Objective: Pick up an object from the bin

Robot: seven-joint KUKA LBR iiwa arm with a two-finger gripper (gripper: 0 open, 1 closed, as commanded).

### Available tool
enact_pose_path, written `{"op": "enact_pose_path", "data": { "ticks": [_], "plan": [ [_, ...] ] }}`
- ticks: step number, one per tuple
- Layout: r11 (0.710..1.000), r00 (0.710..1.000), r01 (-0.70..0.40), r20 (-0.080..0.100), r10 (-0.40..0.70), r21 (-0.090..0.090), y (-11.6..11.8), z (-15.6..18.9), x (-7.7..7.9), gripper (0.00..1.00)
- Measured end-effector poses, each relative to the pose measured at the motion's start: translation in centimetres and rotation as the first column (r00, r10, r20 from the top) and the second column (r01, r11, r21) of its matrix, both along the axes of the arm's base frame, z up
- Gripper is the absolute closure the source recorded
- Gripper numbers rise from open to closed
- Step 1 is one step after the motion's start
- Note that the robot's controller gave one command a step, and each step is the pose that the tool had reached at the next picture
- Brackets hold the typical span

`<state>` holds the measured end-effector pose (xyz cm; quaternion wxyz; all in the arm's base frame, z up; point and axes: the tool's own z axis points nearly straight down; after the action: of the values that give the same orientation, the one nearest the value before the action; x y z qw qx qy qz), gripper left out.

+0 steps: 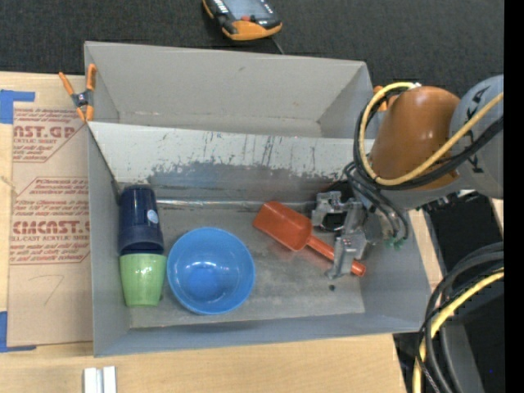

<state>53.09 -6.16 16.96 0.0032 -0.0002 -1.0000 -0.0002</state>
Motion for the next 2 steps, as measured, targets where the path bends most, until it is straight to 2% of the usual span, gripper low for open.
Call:
{"op": "enact_pose_path", "data": {
  "ticks": [1, 2],
  "plan": [
    [1.0, 1.0, -0.002, 0.008, 0.002, -0.001, 0.0, 0.5, 0.2, 0.0],
    [0.988, 0.988, 0.156, 0.004, -0.156, 0.001, 1.0, -10.3, 3.9, 0.0]
  ]
}}
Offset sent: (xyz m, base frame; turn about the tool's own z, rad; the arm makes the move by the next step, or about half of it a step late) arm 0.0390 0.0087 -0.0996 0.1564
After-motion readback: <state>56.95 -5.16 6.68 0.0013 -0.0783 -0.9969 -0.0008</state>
